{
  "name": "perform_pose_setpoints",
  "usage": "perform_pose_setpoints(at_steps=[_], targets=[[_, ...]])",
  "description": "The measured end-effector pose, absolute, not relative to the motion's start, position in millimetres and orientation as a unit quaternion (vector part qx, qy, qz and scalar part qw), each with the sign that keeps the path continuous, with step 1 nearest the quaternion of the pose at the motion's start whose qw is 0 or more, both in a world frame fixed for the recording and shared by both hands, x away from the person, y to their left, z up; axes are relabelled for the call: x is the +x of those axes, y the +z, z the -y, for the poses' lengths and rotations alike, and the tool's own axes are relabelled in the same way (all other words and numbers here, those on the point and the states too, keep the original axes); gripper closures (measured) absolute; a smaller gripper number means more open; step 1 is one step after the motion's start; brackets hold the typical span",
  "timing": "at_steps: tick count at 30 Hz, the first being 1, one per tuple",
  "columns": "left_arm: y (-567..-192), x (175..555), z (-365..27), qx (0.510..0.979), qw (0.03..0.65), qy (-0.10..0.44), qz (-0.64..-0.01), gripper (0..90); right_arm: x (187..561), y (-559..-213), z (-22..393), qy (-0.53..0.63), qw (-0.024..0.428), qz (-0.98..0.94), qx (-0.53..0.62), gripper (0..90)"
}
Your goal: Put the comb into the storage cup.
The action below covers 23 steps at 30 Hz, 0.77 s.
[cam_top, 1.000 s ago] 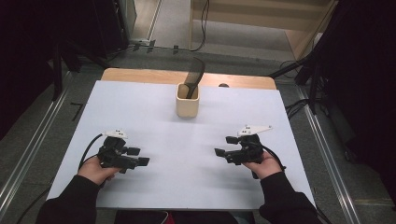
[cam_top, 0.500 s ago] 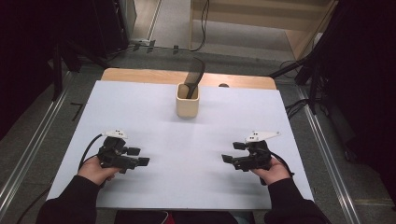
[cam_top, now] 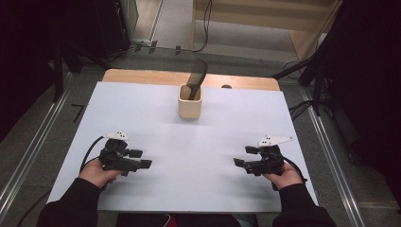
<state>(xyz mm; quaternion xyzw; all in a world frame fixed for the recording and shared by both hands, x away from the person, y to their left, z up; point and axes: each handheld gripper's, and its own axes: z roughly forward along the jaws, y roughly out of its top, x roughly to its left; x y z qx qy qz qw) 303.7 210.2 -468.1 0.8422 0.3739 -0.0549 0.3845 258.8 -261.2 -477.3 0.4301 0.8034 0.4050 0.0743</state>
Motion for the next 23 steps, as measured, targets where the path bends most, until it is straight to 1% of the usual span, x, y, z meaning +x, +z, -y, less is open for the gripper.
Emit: perform_pose_setpoints(at_steps=[23], targets=[[-469.2, 305.1, -210.8, 0.841, 0.384, -0.058, -0.376, 31.5, 260.5, -480.3, 259.3, 0.396, 0.077, -0.812, 0.423, 22.7]])
